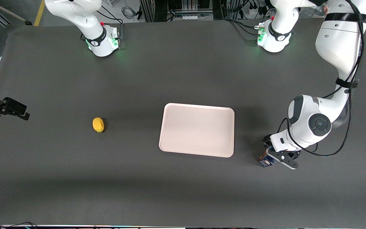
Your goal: Place cookie box on tray
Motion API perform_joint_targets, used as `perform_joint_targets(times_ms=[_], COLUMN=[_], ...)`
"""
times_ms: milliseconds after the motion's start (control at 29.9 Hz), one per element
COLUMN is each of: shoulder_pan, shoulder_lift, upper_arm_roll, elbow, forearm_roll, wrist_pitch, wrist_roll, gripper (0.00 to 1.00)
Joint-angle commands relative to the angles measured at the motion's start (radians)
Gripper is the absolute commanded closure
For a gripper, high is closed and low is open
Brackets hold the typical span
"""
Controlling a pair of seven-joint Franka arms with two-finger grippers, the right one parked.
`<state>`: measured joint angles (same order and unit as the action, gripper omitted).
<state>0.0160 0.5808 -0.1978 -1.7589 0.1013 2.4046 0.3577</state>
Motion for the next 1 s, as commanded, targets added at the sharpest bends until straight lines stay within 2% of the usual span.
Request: perform_joint_targets(times_ms=[0,167,535,602,669,735,969], shoulder_pan=[-0.008,-0.008,-0.005,-0.004,-0.005,-0.004,-0.002], shoulder_lift=[-0.003,-0.003,-0.004,-0.004,-0.006,-0.007,-0.013], upper_arm_roll=[0.009,0.014,0.015,0.015,0.015,0.015,0.015], elbow=[-0.011,-0.010,-0.004,-0.002,-0.002,-0.001,0.018], forearm_roll=[0.009,0.008,0.008,0.006,0.006,0.006,0.001], wrist_pitch=[0.013,0.008,-0.009,-0.010,-0.013,-0.016,-0.053], wrist_roll=[-0.002,-0.002,-0.002,-0.003,-0.013,-0.025,-0.032], gripper=[0.20,0.46,0.60,0.65,0.66,0.78,0.85])
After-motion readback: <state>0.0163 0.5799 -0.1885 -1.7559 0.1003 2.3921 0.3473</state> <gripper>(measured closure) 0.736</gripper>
